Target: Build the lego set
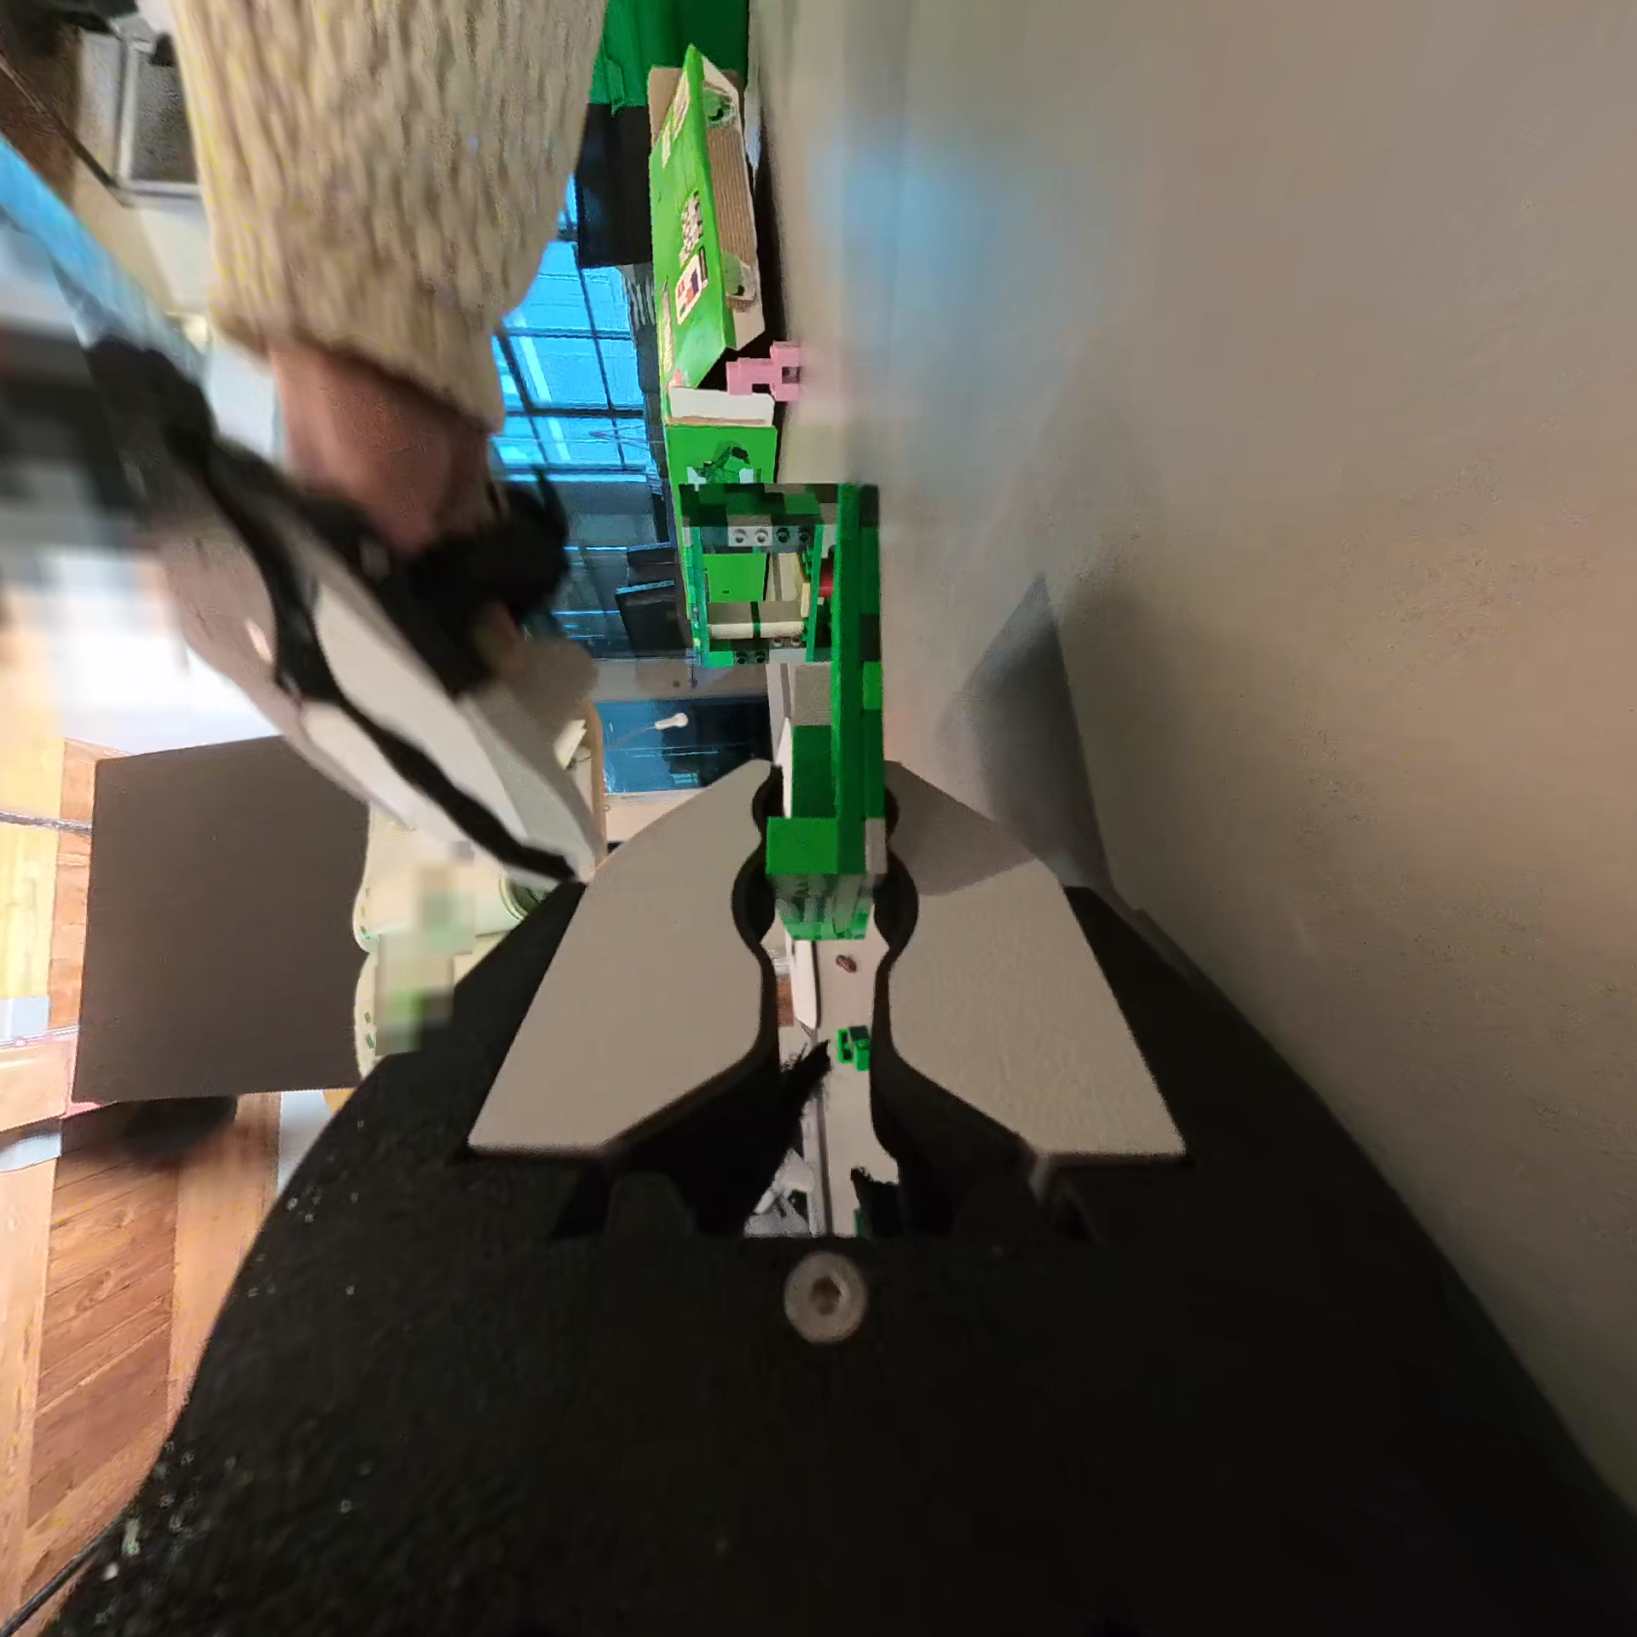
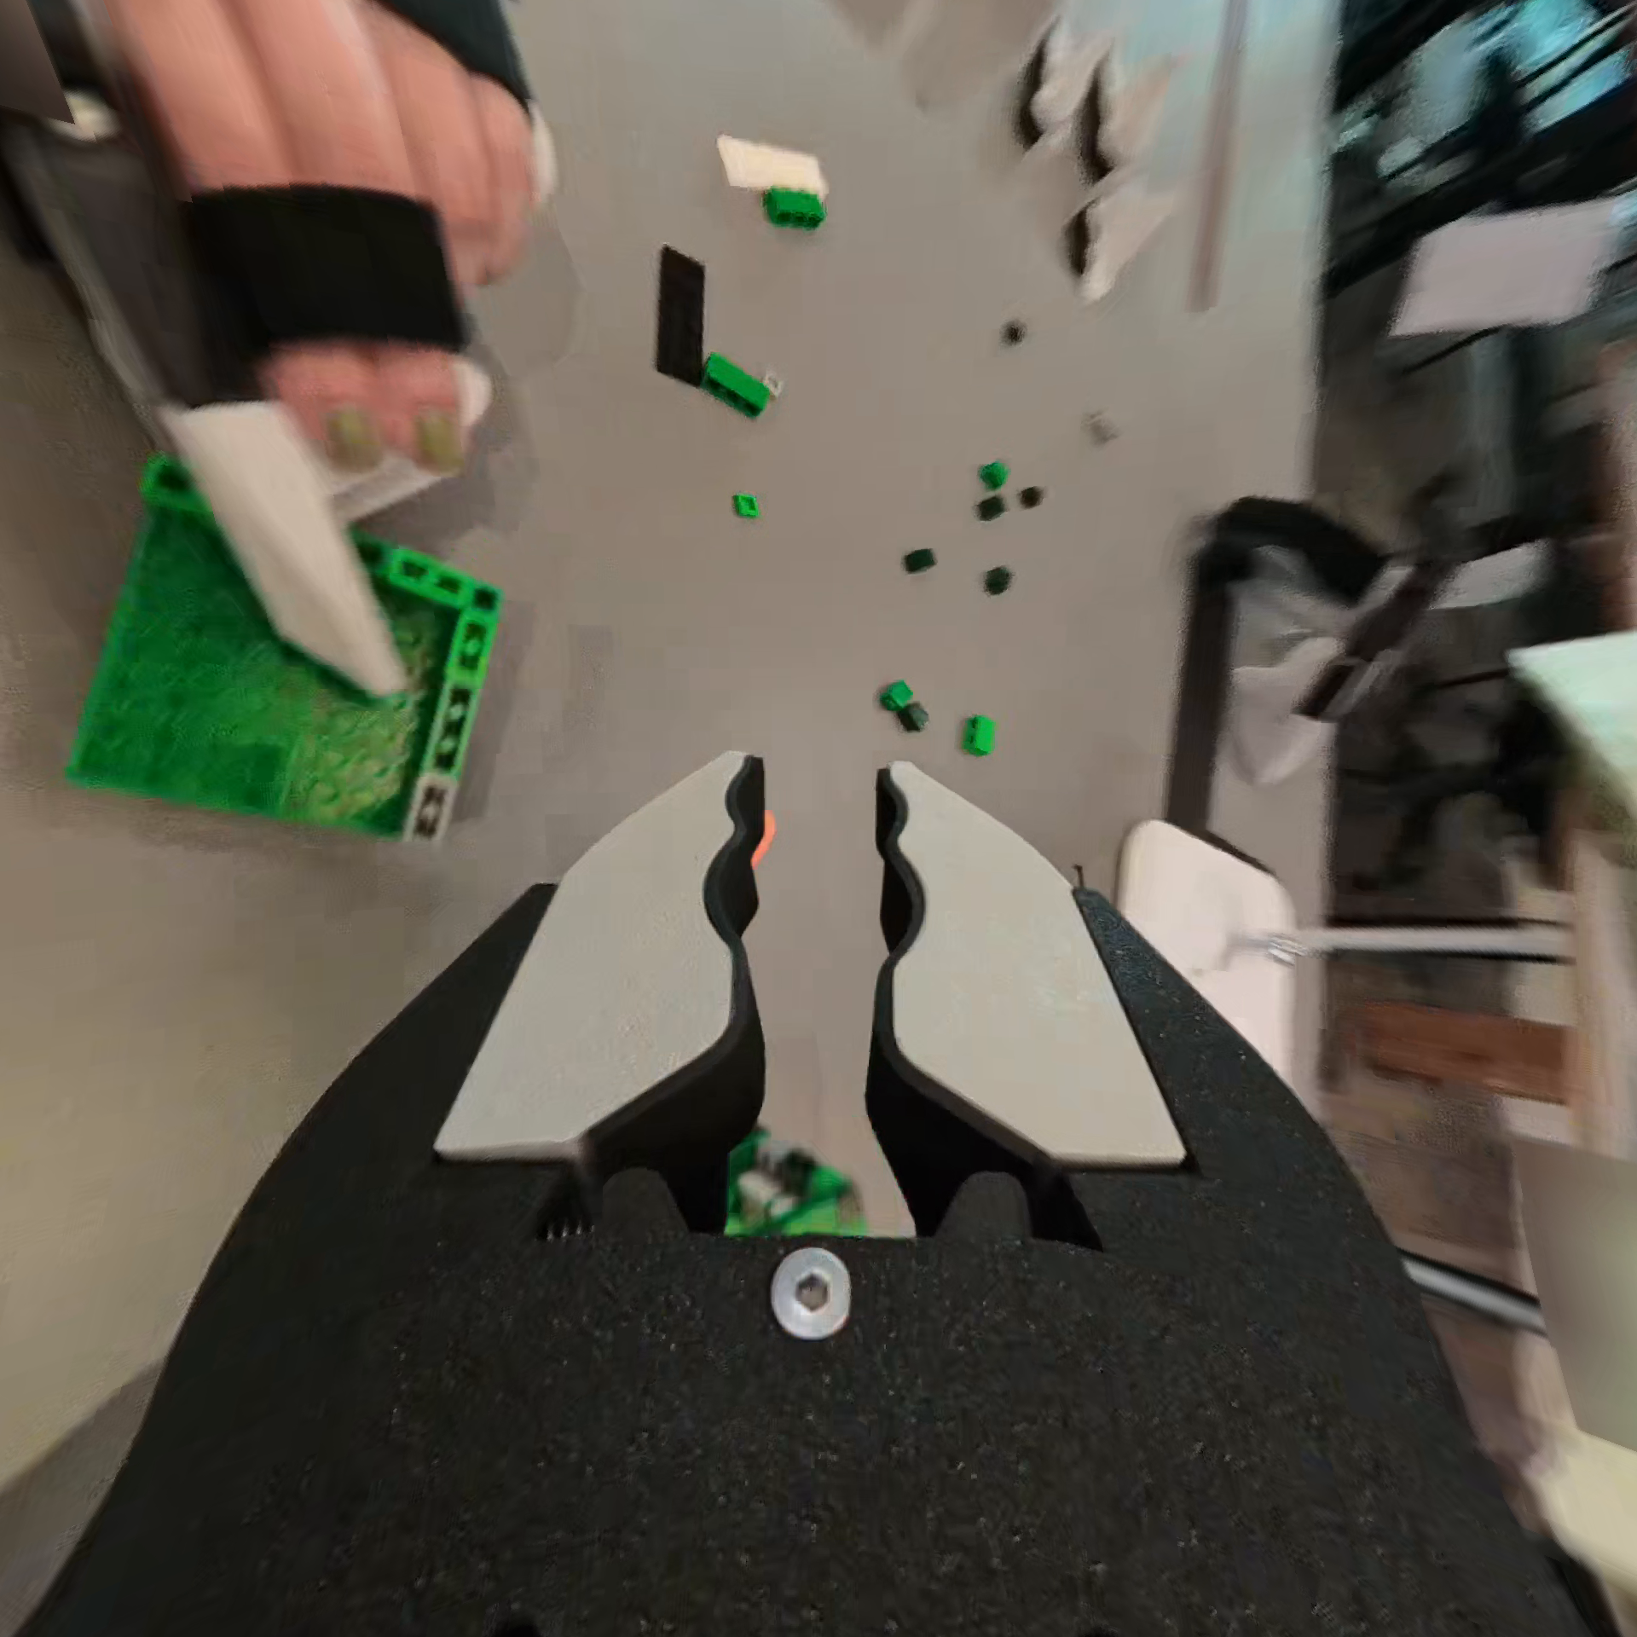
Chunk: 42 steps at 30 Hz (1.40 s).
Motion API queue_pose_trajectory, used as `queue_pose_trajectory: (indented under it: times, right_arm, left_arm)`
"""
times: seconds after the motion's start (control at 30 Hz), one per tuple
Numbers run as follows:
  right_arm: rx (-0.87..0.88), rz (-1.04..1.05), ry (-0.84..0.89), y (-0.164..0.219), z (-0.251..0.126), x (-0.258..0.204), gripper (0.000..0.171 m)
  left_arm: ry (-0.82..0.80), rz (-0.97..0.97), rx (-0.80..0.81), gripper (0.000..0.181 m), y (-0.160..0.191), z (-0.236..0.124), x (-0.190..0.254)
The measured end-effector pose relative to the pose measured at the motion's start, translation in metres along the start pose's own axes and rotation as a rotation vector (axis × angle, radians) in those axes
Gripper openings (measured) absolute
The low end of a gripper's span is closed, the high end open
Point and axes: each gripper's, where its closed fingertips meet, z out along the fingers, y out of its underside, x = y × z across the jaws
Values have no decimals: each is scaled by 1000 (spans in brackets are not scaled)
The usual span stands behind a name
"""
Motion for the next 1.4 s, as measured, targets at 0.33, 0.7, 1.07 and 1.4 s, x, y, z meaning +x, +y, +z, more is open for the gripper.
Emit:
queue_pose_trajectory:
  times: [0.33,0.7,1.07,1.4]
  right_arm:
    - [-417,48,-452,6,130,37,14]
    - [-573,43,-415,81,119,73,22]
    - [-406,109,-396,65,141,75,22]
    - [-437,128,-361,66,143,74,11]
  left_arm:
    - [26,-9,10,17,-2,-4,5]
    - [51,18,31,17,-7,-13,12]
    - [54,11,27,18,-2,-21,11]
    - [55,-1,13,18,0,-21,11]
